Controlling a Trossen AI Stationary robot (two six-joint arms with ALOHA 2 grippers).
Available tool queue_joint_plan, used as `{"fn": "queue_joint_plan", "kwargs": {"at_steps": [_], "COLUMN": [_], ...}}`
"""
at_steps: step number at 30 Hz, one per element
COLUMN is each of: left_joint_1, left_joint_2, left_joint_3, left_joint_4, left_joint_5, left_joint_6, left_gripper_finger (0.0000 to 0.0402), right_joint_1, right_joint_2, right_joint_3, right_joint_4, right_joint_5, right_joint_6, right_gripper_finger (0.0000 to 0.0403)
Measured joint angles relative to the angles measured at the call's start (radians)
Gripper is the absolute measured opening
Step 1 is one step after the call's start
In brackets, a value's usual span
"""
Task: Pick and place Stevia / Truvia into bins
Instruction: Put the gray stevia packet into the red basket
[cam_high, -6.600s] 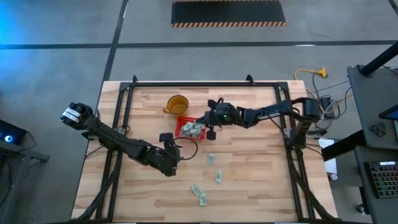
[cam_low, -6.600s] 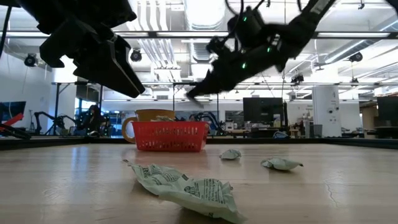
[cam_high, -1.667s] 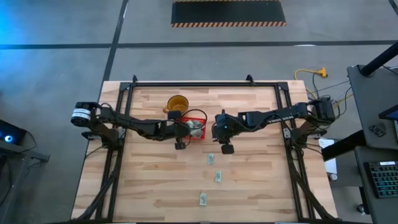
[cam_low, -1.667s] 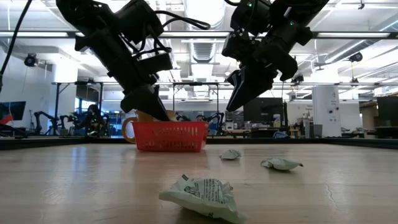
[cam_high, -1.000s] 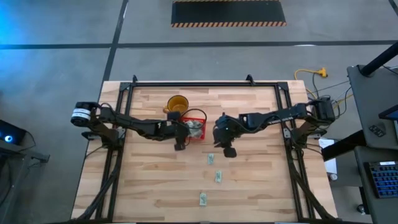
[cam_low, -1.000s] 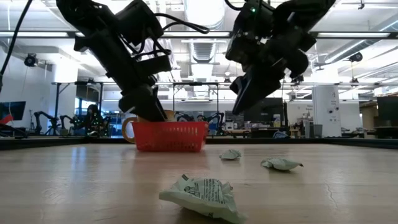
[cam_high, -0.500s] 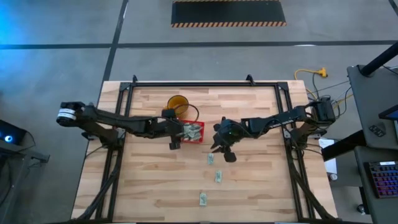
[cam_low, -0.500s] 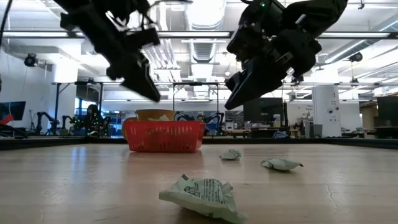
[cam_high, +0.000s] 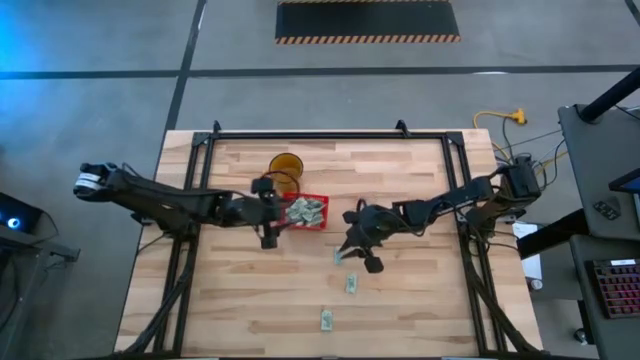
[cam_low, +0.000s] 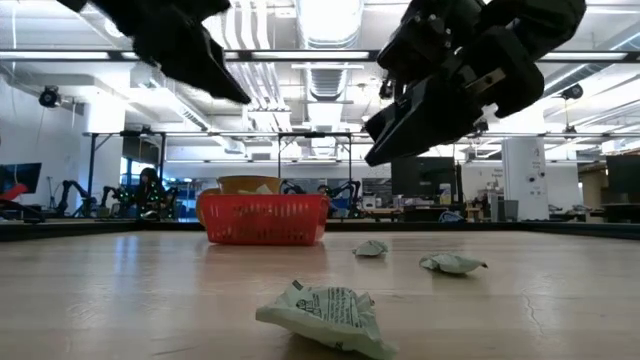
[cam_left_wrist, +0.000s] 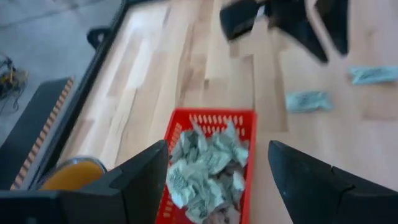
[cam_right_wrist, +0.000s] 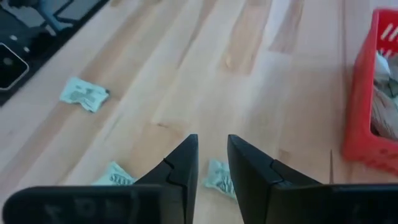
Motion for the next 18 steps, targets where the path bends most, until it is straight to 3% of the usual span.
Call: {"fn": "queue_joint_plan", "kwargs": {"at_steps": [5,9,18], "left_joint_1": [-0.040,-0.064,-0.085], "left_joint_2": [-0.054,-0.084,-0.110], "left_joint_3": [0.000,0.000,-0.045], "left_joint_4": [-0.001,-0.037,-0.048], "left_joint_5": [0.000,-0.003,-0.004], "left_joint_6": [0.009,0.009,0.008], "left_gripper_finger": [0.0259,0.0259,0.0259], "right_joint_1": [0.016,0.008,0.009], "right_joint_2": [0.089,0.162,0.178], "right_joint_3": [0.003,0.044,0.097], "right_joint_4": [0.119,0.063,-0.028], "right_joint_5": [0.000,0.001,0.000], "right_joint_6": [0.022,0.025,0.054], "right_gripper_finger": [0.0086,0.0090,0.0090]}}
